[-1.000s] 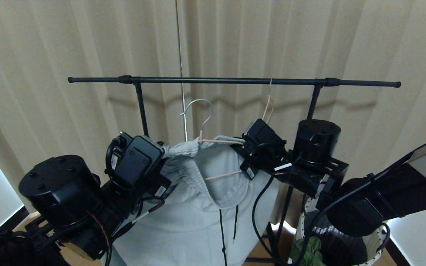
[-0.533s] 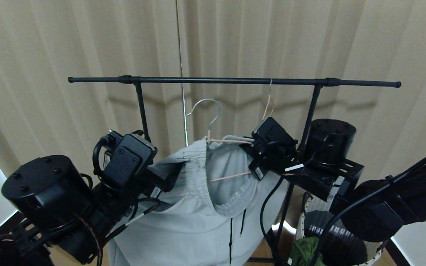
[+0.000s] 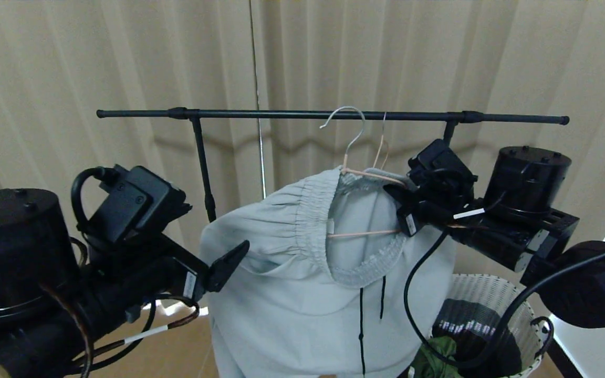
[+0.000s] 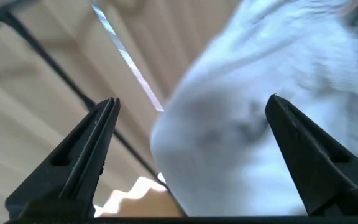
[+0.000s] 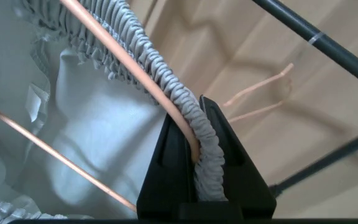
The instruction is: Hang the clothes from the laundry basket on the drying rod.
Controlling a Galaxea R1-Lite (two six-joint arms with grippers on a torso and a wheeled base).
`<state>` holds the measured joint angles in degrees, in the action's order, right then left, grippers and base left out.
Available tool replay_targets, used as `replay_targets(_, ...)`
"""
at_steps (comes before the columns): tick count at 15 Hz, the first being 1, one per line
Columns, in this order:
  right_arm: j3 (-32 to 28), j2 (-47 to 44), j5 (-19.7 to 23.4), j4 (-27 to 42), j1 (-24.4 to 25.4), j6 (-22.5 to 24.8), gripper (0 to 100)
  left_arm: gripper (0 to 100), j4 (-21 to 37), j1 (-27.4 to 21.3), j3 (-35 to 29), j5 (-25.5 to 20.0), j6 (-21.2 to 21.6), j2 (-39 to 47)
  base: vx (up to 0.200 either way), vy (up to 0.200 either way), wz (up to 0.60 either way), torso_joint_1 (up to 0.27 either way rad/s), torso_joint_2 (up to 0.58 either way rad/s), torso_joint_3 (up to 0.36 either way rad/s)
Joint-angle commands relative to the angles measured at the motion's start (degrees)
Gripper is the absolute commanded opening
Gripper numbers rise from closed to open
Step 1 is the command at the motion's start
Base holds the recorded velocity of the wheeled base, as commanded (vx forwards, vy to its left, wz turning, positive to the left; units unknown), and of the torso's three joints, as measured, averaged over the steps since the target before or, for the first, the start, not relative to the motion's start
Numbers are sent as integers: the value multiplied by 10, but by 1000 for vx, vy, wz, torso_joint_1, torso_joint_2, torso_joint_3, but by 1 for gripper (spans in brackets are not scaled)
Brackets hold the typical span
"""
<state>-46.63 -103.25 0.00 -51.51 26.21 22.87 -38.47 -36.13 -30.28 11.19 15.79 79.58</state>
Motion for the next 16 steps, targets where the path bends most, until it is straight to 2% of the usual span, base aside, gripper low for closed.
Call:
replay_targets(1, 1, 18, 0, 1, -12, -2, 0, 100, 37, 17, -5, -25, -17, -65, 0, 0, 0, 0, 0, 0)
replay_targets(3, 1, 48, 1, 34, -14, -27, 0, 100, 33, 63, 31, -36, -11, -63, 0, 0, 0, 0, 0, 0)
replay_targets(7, -2, 83, 6, 80, -14, -49, 0, 100, 32, 62, 83, -38, 3, -55, 0, 0, 0, 0, 0, 0)
replay_targets(10, 1, 101, 7, 81, -10, -49, 0, 100, 20, 63, 82, -40, -1, -24, 0, 0, 0, 0, 0, 0)
replay_targets(12, 10, 115, 7, 81, 1, -49, 0, 100, 20, 66, 78, -57, -1, -21, 0, 0, 0, 0, 0, 0)
replay_targets(16, 22, 131, 7, 81, 17, -49, 0, 100, 19, 73, 73, -57, 0, -17, 0, 0, 0, 0, 0, 0)
